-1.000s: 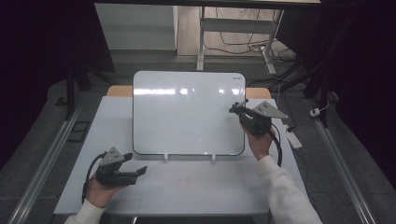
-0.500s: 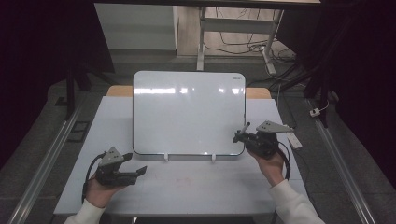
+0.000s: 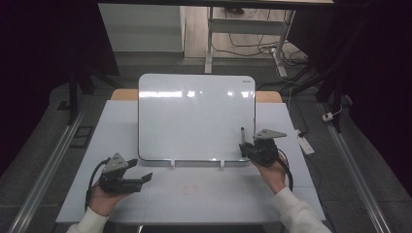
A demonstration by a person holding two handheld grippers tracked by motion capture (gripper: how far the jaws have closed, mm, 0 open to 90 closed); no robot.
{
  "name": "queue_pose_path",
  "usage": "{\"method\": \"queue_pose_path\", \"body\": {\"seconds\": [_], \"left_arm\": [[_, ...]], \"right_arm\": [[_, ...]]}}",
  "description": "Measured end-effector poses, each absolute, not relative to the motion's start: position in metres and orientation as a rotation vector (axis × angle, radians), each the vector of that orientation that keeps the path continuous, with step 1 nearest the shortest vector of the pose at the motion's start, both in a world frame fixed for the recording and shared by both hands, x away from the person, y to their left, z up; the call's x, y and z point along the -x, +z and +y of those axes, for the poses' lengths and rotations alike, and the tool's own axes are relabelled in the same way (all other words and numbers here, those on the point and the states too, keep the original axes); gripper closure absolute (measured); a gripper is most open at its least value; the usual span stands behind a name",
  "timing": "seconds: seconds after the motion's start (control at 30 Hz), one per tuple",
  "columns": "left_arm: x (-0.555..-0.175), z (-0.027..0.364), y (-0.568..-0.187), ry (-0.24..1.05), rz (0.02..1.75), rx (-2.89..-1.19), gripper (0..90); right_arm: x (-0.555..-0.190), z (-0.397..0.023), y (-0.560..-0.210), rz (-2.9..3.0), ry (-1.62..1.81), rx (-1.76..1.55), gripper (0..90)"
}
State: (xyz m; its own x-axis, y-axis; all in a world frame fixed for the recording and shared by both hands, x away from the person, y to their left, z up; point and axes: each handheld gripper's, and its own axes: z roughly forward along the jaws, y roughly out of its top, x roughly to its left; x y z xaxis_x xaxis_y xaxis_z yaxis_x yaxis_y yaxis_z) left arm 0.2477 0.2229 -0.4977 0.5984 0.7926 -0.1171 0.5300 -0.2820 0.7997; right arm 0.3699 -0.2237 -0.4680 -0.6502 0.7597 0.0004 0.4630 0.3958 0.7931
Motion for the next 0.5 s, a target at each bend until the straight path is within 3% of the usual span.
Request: {"method": "queue_pose_path", "body": {"seconds": [0.27, 0.5], "left_arm": [[-0.2472, 0.2236, -0.4976, 0.388, 1.053, -1.962, 21.6], [-0.247, 0.223, -0.4977, 0.39, 1.053, -1.966, 21.5]], "right_arm": [[-0.3703, -0.2245, -0.4744, 2.151, 1.109, -1.095, 78.5], [-0.3663, -0.2241, -0.4747, 2.115, 1.151, -1.074, 67.6]]}}
